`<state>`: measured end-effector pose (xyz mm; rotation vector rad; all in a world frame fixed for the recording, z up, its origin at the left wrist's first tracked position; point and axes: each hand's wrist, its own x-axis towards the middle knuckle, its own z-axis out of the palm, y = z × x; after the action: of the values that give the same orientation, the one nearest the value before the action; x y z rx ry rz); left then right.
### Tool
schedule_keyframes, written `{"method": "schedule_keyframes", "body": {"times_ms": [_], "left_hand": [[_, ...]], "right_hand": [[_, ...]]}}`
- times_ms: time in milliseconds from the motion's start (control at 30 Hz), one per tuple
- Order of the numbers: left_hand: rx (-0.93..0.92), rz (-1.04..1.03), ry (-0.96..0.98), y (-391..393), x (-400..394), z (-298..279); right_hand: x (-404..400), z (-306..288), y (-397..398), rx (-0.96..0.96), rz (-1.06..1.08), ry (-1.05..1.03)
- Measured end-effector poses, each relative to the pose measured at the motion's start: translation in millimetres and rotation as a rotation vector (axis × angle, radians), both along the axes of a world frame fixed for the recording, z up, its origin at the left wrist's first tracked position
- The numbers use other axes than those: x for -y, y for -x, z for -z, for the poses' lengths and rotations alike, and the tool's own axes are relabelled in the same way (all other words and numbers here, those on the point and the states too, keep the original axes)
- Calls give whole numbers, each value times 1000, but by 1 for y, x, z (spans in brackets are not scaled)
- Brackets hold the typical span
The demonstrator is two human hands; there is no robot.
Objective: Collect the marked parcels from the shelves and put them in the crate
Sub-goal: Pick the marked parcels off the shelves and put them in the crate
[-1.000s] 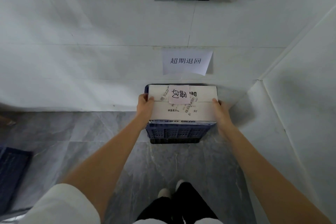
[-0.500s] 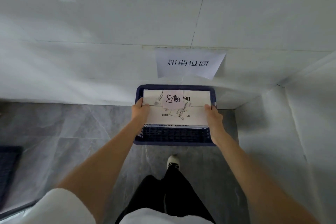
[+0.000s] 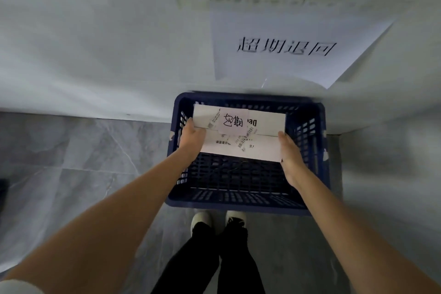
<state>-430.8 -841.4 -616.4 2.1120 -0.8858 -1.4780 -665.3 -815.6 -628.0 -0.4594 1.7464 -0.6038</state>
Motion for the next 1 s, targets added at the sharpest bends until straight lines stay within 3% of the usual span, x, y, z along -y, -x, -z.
{"method": "schedule_keyframes", "body": {"times_ms": [200, 400, 633, 833, 1000], "left_hand": [[42, -4, -20, -11, 13, 127], [151, -47, 36, -17, 32, 194], [368, 203, -51, -12, 29, 213], [632, 384, 0, -5, 20, 224], [682, 543, 104, 1, 15, 195]], "right_hand": [[23, 127, -4, 42, 4, -50], [46, 203, -27, 86, -10, -24], [64, 226, -32, 84, 48, -84], [66, 230, -31, 55, 23, -103], [57, 203, -38, -98, -117, 60]]}}
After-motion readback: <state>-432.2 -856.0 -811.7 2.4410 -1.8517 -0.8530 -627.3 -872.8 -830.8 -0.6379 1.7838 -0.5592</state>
